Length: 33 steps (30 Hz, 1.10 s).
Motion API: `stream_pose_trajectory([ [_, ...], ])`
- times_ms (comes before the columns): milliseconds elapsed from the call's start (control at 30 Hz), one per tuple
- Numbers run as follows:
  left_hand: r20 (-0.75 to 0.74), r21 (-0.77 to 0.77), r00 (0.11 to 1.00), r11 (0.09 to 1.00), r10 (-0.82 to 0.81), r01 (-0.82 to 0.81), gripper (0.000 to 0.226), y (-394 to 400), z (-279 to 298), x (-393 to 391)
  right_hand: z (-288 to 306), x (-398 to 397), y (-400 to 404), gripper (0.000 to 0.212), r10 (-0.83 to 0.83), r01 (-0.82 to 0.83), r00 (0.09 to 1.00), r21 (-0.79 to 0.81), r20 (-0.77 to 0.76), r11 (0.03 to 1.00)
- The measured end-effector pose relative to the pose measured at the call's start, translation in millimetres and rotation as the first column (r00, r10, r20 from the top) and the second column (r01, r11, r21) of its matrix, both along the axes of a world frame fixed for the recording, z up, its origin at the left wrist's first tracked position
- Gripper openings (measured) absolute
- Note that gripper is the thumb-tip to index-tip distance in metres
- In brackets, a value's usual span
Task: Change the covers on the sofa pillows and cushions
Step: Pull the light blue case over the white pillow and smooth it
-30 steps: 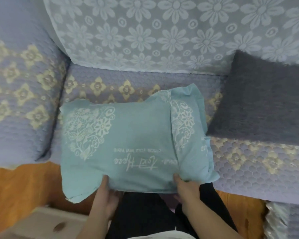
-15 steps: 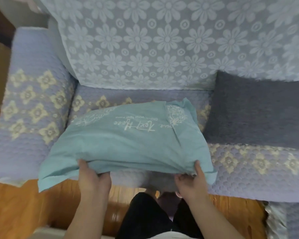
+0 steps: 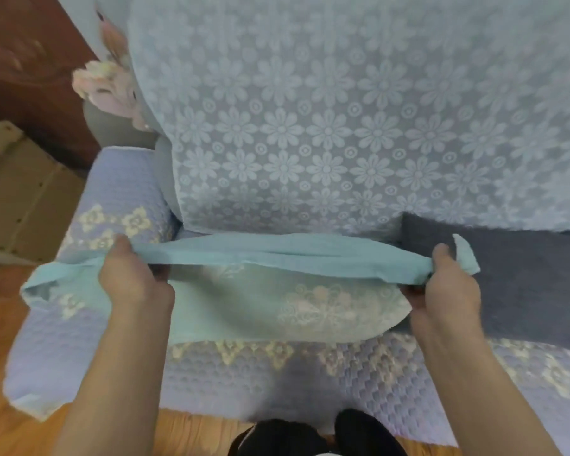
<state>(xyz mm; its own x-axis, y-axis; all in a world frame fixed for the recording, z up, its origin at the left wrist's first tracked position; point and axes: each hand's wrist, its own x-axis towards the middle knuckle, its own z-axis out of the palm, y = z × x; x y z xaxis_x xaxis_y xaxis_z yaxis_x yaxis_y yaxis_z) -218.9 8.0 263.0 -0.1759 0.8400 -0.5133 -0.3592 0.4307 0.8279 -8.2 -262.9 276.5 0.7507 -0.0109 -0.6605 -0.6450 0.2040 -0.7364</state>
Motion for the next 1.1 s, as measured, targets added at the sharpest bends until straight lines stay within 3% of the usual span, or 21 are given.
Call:
stream_pose_trajectory([
  [67,-0.009,0.001,0.998,0.998,-0.066,0.066,0.013,25.6,21.6,23.6,19.1,16.6,11.4,0.012,0.026,-0.026,1.000,0.078,0.010,0.997],
  [133,-0.065,0.061,0.968,0.967,-0.243,0.247,0.013,48.2,32.2,57.3,21.1,42.1,31.6,0.013,0.060,-0.061,0.998,0.073,0.021,0.995],
  [200,-0.207,0.108,0.830,0.831,-0.518,0.545,0.022,67.1,18.1,90.7,4.7,73.0,58.5,0.015,0.157,-0.159,0.986,0.030,0.060,0.987],
  [233,-0.367,0.060,0.677,0.710,-0.638,0.702,0.032,70.7,2.5,103.0,-11.7,87.3,69.2,0.023,0.233,-0.233,0.969,-0.008,0.087,0.972],
  [267,-0.565,-0.037,0.445,0.559,-0.695,0.828,0.047,69.1,-21.5,110.5,-30.7,98.2,78.6,0.035,0.320,-0.317,0.942,-0.050,0.101,0.947],
  [333,-0.793,-0.236,0.003,0.312,-0.609,0.920,0.066,51.6,-83.8,109.8,-70.8,101.3,90.1,0.054,0.510,-0.481,0.853,-0.216,0.109,0.850],
  [433,-0.783,-0.471,-0.391,0.051,-0.483,0.881,0.076,-7.0,-177.7,83.1,-138.5,57.6,86.6,0.052,0.729,-0.580,0.675,-0.529,0.113,0.620],
  [500,-0.723,-0.632,-0.610,-0.046,-0.324,0.774,0.084,-36.0,-235.6,59.1,-189.8,17.3,84.2,0.051,0.845,-0.606,0.533,-0.680,0.038,0.413],
  [567,-0.747,-0.644,-0.640,-0.041,-0.182,0.764,0.071,-42.6,-282.7,39.1,-230.7,-27.6,92.8,0.053,0.921,-0.592,0.387,-0.756,0.037,0.279],
  [633,-0.780,-0.619,-0.618,-0.021,-0.097,0.785,0.063,-31.4,-311.9,29.7,-249.1,-67.4,114.0,0.054,0.967,-0.501,0.216,-0.835,0.136,0.229],
  [700,-0.806,-0.592,-0.591,-0.007,0.036,0.806,0.063,-15.9,-339.5,24.7,-272.7,-87.1,127.0,0.056,0.967,-0.410,-0.057,-0.889,0.249,0.205],
  [733,-0.815,-0.575,-0.573,0.000,0.083,0.818,0.065,-9.8,-347.7,24.3,-298.5,-80.7,121.8,0.058,0.958,-0.349,-0.173,-0.924,0.230,0.159],
  [767,-0.832,-0.547,-0.545,0.008,0.100,0.837,0.066,-5.9,-358.1,22.9,-333.8,-62.2,109.1,0.059,0.972,-0.305,-0.185,-0.949,0.147,0.086],
  [800,-0.841,-0.532,-0.531,0.014,0.102,0.847,0.066,-5.2,-365.0,20.8,-369.4,-35.6,89.9,0.060,0.997,-0.323,-0.082,-0.946,0.004,-0.023],
  [833,-0.843,-0.530,-0.527,0.005,0.107,0.848,0.066,-8.8,-370.7,18.1,-398.6,-6.4,66.6,0.062,0.974,-0.414,0.114,-0.901,-0.194,-0.131],
  [867,-0.830,-0.551,-0.547,-0.013,0.114,0.834,0.067,-13.7,-373.9,18.1,-416.0,19.8,49.9,0.064,0.876,-0.532,0.287,-0.825,-0.387,-0.191],
  [900,-0.815,-0.573,-0.567,-0.017,0.119,0.819,0.068,-17.4,-377.8,19.5,-425.8,38.9,42.0,0.065,0.794,-0.621,0.379,-0.767,-0.475,-0.162],
  [933,-0.790,-0.608,-0.605,-0.001,0.101,0.794,0.070,-20.8,-381.2,21.3,-426.0,52.0,41.1,0.066,0.773,-0.654,0.424,-0.750,-0.472,-0.099],
  [1000,-0.761,-0.647,-0.649,0.068,0.003,0.760,0.073,-25.9,-376.4,32.5,-409.2,65.8,52.4,0.066,0.773,-0.586,0.556,-0.803,-0.305,0.105],
  [1100,-0.833,-0.551,-0.551,0.139,-0.038,0.823,0.068,-30.0,-352.6,67.4,-397.6,96.8,52.7,0.077,0.657,-0.516,0.740,-0.744,-0.140,0.424],
])
